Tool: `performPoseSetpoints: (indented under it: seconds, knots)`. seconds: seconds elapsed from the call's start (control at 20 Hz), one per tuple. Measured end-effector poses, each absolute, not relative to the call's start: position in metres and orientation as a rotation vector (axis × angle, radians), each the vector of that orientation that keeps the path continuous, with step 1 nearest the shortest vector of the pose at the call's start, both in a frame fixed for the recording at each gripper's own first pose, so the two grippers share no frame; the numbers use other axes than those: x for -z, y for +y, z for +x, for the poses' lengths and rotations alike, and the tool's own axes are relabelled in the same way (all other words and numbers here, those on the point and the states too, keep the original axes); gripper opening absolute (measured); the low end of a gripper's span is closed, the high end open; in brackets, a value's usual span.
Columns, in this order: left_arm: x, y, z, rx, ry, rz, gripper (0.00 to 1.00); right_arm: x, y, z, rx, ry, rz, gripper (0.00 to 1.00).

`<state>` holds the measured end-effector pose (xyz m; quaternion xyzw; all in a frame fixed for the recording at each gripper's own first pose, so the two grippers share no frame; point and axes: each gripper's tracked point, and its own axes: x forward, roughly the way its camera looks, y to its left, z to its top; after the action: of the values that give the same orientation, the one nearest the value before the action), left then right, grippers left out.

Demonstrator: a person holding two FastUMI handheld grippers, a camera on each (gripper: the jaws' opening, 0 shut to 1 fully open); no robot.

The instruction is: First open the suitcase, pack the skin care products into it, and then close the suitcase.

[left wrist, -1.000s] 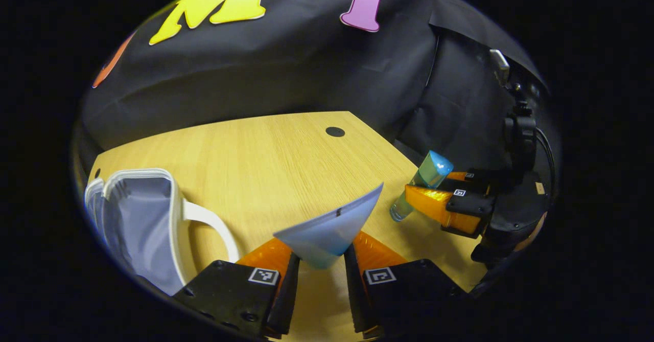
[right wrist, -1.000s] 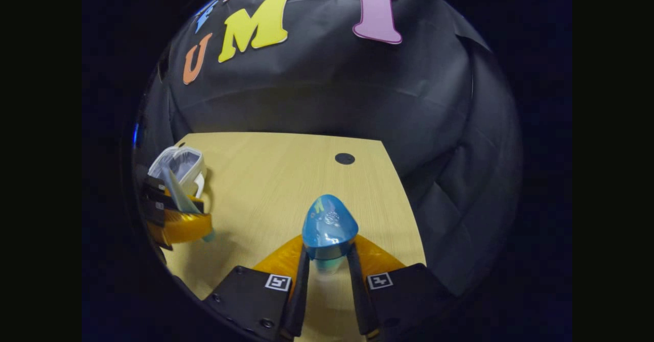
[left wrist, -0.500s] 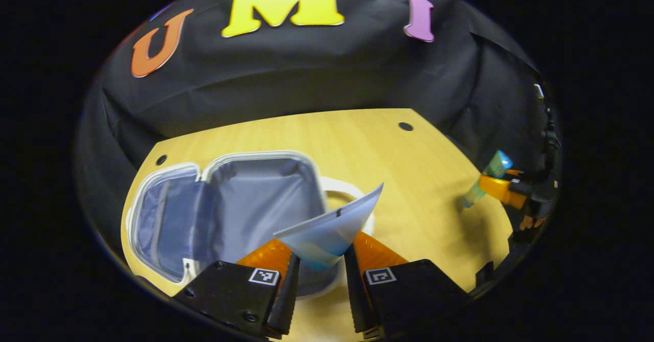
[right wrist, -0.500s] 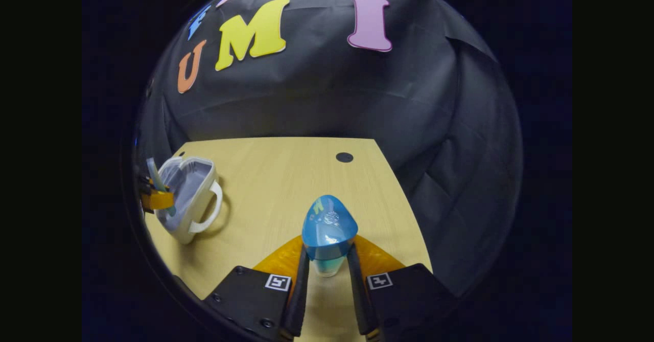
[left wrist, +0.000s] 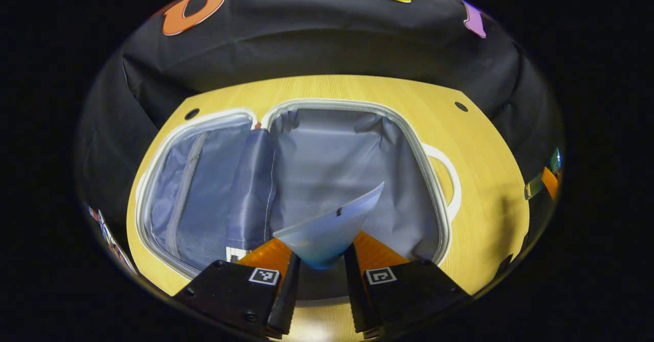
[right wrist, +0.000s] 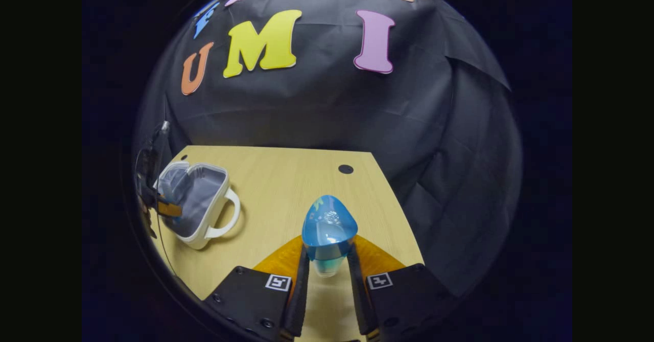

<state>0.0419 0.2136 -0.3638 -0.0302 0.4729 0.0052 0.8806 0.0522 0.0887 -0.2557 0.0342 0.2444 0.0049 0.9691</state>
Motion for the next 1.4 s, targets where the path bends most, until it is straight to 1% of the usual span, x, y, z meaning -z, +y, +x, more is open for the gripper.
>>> performPoseSetpoints:
  seconds: [0.3,0.35,0.4,0.5,0.55,0.65,0.7,0.75,0.8,0.85,0.9,1.05,1.1,1.15,1.2,1.25,1.3,1.35,1.4]
  knots:
    - [0.388,0.22,0.041,-0.034,1.082,-0.038,0.47,0.259,0.104,0.028,-0.018,0.521,0.042,0.37]
    - [0.387,0.22,0.045,-0.034,1.07,-0.03,0.47,0.258,0.104,0.025,-0.02,0.522,0.035,0.34]
    - [0.389,0.22,0.047,-0.031,1.086,-0.02,0.47,0.257,0.104,0.022,-0.019,0.521,0.028,0.37]
    - [0.39,0.22,0.052,-0.026,1.101,0.006,0.47,0.255,0.102,0.018,-0.015,0.524,0.031,0.37]
    - [0.39,0.221,0.054,-0.026,1.104,0.012,0.47,0.254,0.102,0.015,-0.01,0.527,0.037,0.34]
    - [0.393,0.223,0.058,-0.033,1.11,0.007,0.47,0.256,0.101,0.011,-0.003,0.534,0.039,0.34]
    - [0.396,0.226,0.06,-0.046,1.114,0.009,0.47,0.259,0.1,0.008,-0.002,0.537,0.025,0.37]
    - [0.398,0.231,0.061,-0.067,1.118,0.013,0.47,0.264,0.1,0.006,-0.006,0.543,0.0,0.34]
    - [0.402,0.234,0.061,-0.076,1.12,0.01,0.47,0.267,0.098,0.003,-0.006,0.55,-0.009,0.34]
    - [0.405,0.232,0.06,-0.071,1.126,-0.006,0.47,0.269,0.096,0.001,-0.001,0.559,-0.001,0.34]
    - [0.409,0.232,0.059,-0.07,1.135,-0.019,0.47,0.27,0.093,0.0,0.008,0.565,0.009,0.37]
    - [0.408,0.229,0.061,-0.063,1.127,-0.028,0.48,0.268,0.091,-0.007,0.018,0.566,0.002,0.37]
    - [0.407,0.232,0.063,-0.07,1.121,-0.016,0.41,0.268,0.091,-0.009,0.01,0.57,-0.005,0.34]
    - [0.406,0.232,0.064,-0.068,1.112,-0.01,0.62,0.267,0.093,-0.011,0.001,0.572,-0.011,0.37]
    - [0.403,0.228,0.064,-0.057,1.108,-0.024,0.7,0.265,0.094,-0.012,-0.004,0.575,-0.025,0.37]
    - [0.399,0.221,0.063,-0.044,1.1,-0.043,0.73,0.262,0.095,-0.011,-0.009,0.572,-0.038,0.37]
    - [0.393,0.217,0.062,-0.04,1.087,-0.042,0.88,0.256,0.099,-0.009,-0.019,0.566,-0.045,0.37]
    - [0.384,0.219,0.063,-0.045,1.066,-0.025,0.96,0.25,0.105,-0.007,-0.03,0.563,-0.042,0.37]
    - [0.371,0.218,0.065,-0.043,1.027,-0.016,0.98,0.244,0.113,-0.004,-0.044,0.56,-0.031,0.37]
